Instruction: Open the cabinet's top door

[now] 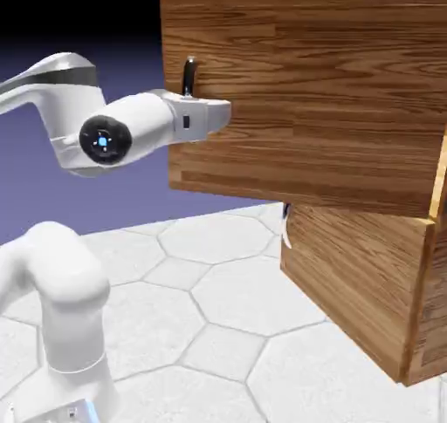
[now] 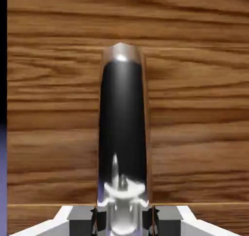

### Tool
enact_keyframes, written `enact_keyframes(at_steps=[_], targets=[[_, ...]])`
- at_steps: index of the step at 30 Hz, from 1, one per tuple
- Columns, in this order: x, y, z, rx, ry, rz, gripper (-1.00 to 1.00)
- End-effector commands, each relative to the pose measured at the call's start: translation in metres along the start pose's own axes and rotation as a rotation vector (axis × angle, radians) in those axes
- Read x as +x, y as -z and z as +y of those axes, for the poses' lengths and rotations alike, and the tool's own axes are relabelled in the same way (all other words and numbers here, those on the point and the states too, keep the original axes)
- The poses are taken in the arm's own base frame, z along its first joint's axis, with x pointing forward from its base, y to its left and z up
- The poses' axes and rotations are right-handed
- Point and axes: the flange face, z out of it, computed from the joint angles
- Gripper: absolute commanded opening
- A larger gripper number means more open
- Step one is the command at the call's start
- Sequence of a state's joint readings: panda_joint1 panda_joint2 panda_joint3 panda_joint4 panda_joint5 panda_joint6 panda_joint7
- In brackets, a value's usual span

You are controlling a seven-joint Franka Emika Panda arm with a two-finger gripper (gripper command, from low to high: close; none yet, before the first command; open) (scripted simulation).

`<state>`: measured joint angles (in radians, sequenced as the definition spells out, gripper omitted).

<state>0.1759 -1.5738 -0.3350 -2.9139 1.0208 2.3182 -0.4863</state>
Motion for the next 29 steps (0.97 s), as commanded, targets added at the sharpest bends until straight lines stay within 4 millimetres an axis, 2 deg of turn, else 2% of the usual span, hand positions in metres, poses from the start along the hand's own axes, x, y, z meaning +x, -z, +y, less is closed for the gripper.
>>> enact_keyframes(at_steps=[1, 9, 18, 23, 29], targets=[[0.002, 0.008, 0.002, 0.013, 0.0, -0.013, -1.0], [0.023, 0.078, 0.023, 0.126, 0.0, -0.126, -1.0], [0.066, 0.165, 0.066, 0.285, 0.0, -0.286, -1.0], [0.092, 0.202, 0.092, 0.362, 0.0, -0.362, -1.0], [0.122, 0.237, 0.122, 0.444, 0.0, -0.444, -1.0]])
